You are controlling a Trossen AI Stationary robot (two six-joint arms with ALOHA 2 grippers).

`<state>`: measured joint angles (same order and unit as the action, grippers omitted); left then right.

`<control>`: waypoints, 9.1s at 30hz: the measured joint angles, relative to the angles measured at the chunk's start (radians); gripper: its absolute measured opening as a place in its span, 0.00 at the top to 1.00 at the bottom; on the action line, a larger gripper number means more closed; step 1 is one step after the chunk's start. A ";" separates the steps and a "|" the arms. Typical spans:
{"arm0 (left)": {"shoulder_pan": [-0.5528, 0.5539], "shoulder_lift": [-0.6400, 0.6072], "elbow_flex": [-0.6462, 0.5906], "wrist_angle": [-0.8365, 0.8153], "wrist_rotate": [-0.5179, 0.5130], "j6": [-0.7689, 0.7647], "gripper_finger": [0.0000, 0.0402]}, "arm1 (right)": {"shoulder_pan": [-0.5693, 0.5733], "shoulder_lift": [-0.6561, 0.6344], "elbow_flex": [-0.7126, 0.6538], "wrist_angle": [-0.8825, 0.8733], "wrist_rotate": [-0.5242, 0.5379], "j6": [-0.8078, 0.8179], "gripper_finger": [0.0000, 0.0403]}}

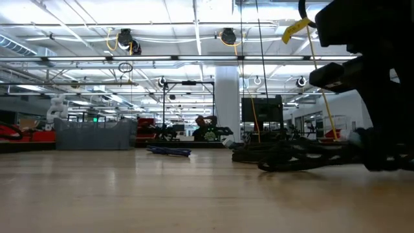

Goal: Pick and place USB-C Cables
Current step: Put the bottom black charger cable into the black bin

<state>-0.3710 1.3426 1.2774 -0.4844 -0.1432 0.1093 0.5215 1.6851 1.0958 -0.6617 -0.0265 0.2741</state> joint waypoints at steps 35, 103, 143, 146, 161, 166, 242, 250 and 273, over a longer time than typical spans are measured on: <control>0.007 0.065 0.002 0.215 -0.022 0.112 0.91 | -0.148 -0.445 0.002 0.118 0.240 -0.265 0.93; 0.044 0.278 0.011 0.261 -0.312 0.403 0.74 | -0.248 -0.445 0.002 0.119 0.235 -0.237 0.93; 0.061 0.307 0.009 0.257 -0.339 0.475 0.91 | -0.248 -0.445 0.002 0.143 0.234 -0.236 0.91; 0.061 0.301 0.010 0.254 -0.338 0.473 0.95 | -0.248 -0.445 0.002 0.161 0.240 -0.235 0.87; 0.061 0.293 0.010 0.218 -0.339 0.458 0.94 | -0.237 -0.509 0.001 0.118 0.294 -0.197 0.55; 0.061 0.293 0.010 0.216 -0.348 0.457 0.95 | -0.214 -0.558 0.001 0.078 0.373 -0.180 0.52; 0.806 -0.117 -0.321 -0.486 -0.411 0.208 0.90 | -0.186 -0.611 0.001 0.002 0.392 -0.166 0.52; 0.899 -0.117 -0.338 -0.447 -0.296 0.254 0.95 | -0.186 -0.611 0.001 0.002 0.392 -0.174 0.52; 1.086 -0.064 -0.338 -0.328 -0.073 0.297 0.89 | -0.186 -0.611 0.001 -0.002 0.391 -0.174 0.52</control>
<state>0.7155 1.2789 0.9394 -0.8129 -0.2159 0.4063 0.3356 1.0740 1.0969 -0.6640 0.3649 0.1004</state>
